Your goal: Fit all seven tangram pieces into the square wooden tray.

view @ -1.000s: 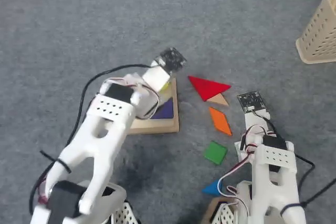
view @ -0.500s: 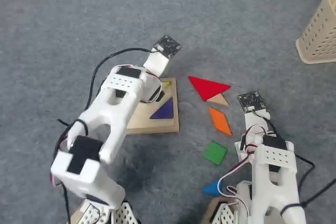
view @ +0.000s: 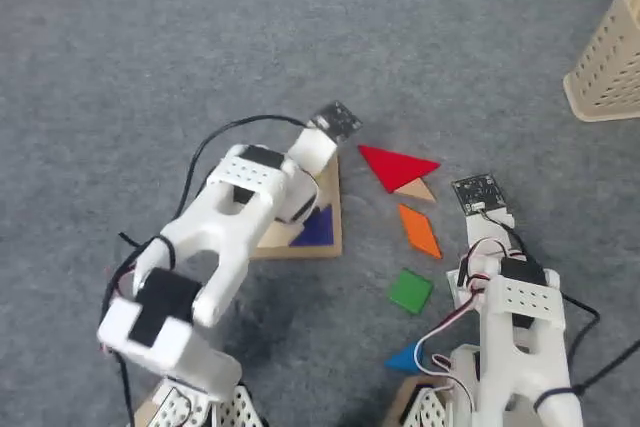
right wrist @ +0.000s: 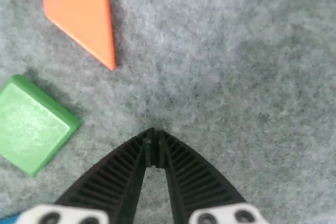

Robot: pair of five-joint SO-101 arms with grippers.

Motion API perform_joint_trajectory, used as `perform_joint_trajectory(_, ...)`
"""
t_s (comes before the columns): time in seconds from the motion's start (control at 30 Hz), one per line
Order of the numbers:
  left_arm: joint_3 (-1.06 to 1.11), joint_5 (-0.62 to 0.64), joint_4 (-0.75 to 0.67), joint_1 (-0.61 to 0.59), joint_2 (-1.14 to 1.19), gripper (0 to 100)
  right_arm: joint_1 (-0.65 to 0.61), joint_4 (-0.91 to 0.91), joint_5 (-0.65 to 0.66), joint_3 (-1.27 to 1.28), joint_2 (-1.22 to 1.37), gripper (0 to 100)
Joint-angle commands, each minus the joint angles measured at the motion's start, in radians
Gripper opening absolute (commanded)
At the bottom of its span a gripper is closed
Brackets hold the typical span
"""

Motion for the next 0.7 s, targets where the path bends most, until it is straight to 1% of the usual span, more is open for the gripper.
perform_joint_trajectory(0.0, 0.076, -0.011, 0.041, 0.051, -0.189, 17, 0.008, -0.008, 0.02, -0.003, -0.028, 1.7)
perform_joint_trajectory(0.1, 0.102, -0.003, 0.043, 0.043, -0.304, 18, 0.008, -0.008, 0.02, -0.003, -0.028, 1.7)
perform_joint_trajectory(0.27, 0.062, -0.002, 0.124, -0.04, -0.454, 18, 0.008, -0.008, 0.021, -0.003, -0.028, 1.7)
perform_joint_trajectory(0.33, 0.038, 0.003, 0.15, -0.107, -0.502, 18, 0.008, -0.008, 0.023, -0.003, -0.028, 1.7)
perform_joint_trajectory(0.43, 0.035, 0.074, 0.147, -0.241, -0.543, 18, 0.012, -0.007, 0.023, -0.003, -0.028, 1.7)
perform_joint_trajectory(0.53, 0.085, 0.12, 0.098, -0.376, -0.543, 18, 0.015, -0.015, 0.025, -0.008, -0.038, 1.7)
perform_joint_trajectory(0.67, 0.206, 0.124, -0.017, -0.539, -0.526, 18, 0.01, -0.015, 0.02, -0.043, -0.039, 1.3)
